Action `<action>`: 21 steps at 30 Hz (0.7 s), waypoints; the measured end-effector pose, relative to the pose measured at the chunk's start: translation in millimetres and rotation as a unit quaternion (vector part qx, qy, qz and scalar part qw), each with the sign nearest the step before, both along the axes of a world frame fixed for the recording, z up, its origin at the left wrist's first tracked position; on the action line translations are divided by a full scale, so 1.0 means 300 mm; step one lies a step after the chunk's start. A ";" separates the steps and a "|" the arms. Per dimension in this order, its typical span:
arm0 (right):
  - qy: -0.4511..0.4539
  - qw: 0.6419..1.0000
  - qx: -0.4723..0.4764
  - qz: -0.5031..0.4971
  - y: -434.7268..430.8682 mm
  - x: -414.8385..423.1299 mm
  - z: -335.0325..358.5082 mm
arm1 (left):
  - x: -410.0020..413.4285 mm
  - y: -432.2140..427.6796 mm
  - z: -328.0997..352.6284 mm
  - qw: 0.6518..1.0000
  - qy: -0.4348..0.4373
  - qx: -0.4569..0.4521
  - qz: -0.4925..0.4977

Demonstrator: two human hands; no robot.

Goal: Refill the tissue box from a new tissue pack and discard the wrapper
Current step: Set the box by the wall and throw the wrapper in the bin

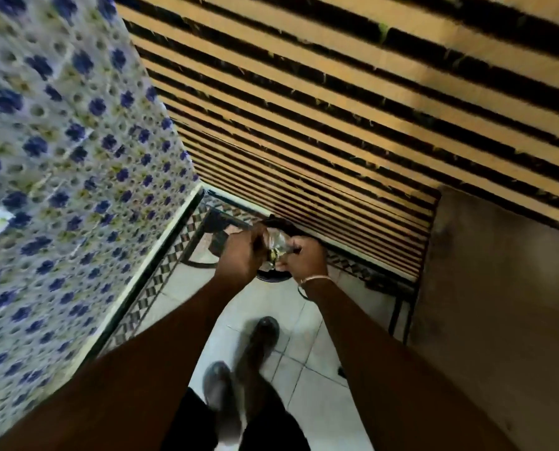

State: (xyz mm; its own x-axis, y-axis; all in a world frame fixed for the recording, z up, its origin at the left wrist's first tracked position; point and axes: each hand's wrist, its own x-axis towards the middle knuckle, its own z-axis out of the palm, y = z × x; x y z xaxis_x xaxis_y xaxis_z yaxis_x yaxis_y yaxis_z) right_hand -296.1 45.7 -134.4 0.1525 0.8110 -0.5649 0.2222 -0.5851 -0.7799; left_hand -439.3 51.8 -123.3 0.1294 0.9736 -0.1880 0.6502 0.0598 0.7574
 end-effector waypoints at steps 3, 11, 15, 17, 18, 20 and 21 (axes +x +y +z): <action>0.017 0.999 -0.032 -0.012 0.043 -0.003 -0.207 | 0.012 0.062 -0.203 0.999 -0.005 -0.031 0.007; 0.227 0.922 -0.233 -0.212 0.187 -0.043 -0.742 | -0.004 0.163 -0.848 0.993 0.014 -0.076 0.094; 0.219 0.913 -0.265 -0.219 0.243 -0.042 -1.021 | 0.015 0.218 -1.099 0.988 0.028 -0.113 0.101; 0.210 0.920 -0.269 -0.194 0.266 -0.035 -1.132 | 0.033 0.248 -1.202 0.986 0.042 -0.132 0.087; 0.190 0.930 -0.266 -0.168 0.282 -0.036 -1.173 | 0.039 0.267 -1.252 0.985 0.044 -0.144 0.080; 0.147 0.947 -0.259 -0.124 0.300 -0.034 -1.260 | 0.048 0.293 -1.350 0.981 0.049 -0.169 0.075; 0.132 0.951 -0.254 -0.114 0.310 -0.033 -1.297 | 0.051 0.306 -1.377 0.981 0.046 -0.176 0.074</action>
